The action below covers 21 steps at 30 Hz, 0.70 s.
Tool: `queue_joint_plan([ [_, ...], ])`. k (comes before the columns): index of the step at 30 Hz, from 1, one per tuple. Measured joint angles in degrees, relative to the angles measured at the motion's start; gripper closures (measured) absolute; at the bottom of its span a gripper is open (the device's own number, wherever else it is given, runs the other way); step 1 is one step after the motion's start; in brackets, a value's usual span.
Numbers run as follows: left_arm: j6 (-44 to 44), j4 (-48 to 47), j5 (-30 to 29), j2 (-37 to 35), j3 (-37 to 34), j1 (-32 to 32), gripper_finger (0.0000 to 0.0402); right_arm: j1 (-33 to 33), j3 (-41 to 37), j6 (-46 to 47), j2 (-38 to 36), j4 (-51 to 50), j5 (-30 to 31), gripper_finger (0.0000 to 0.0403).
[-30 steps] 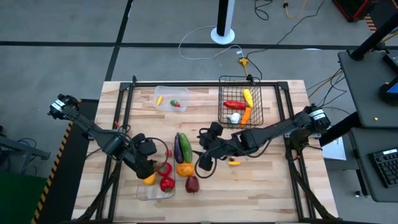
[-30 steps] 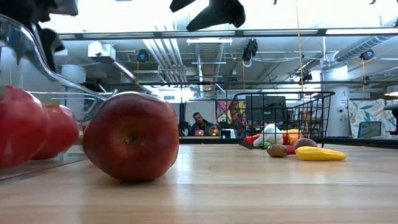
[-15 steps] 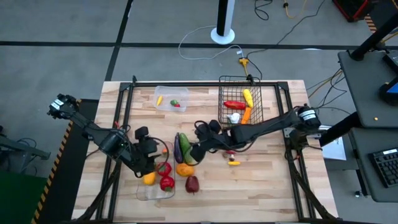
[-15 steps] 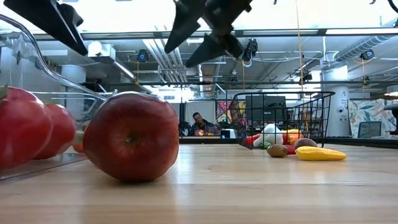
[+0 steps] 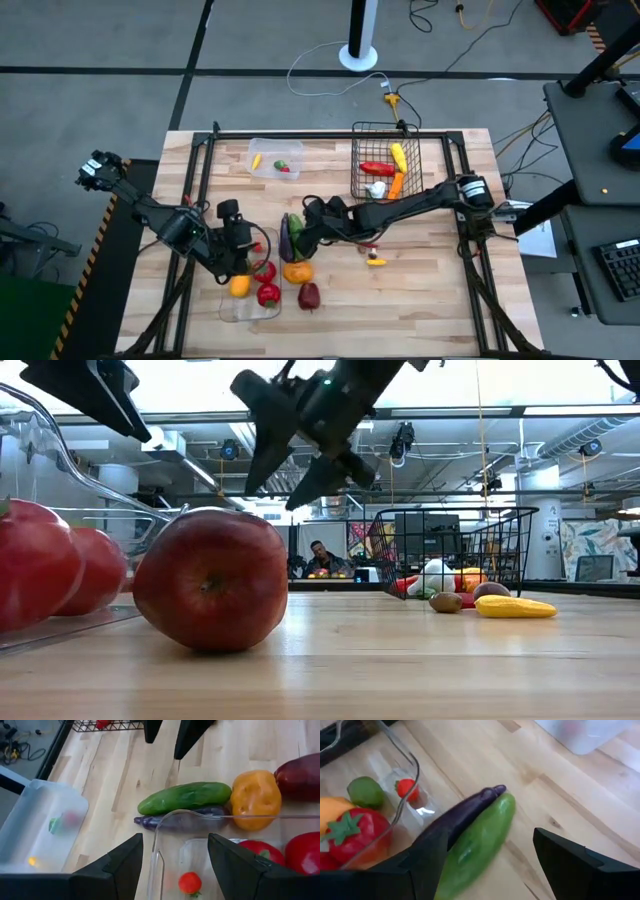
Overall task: Sort produce into baskets
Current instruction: Put the cucumber into the wire basket
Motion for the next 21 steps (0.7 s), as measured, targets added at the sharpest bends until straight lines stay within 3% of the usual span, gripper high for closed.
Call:
queue_joint_plan([
  [10, 4.57, -0.13, -2.61, -0.09, 0.01, 0.57, 0.0196, -0.02, 4.59, 2.28, 8.48, 0.26, -0.48, 0.0082],
  [21, 4.58, -0.09, -2.89, -0.12, 0.01, 0.57, 0.0196, -0.3, 10.51, 2.63, 14.43, -2.15, -1.36, 0.009],
])
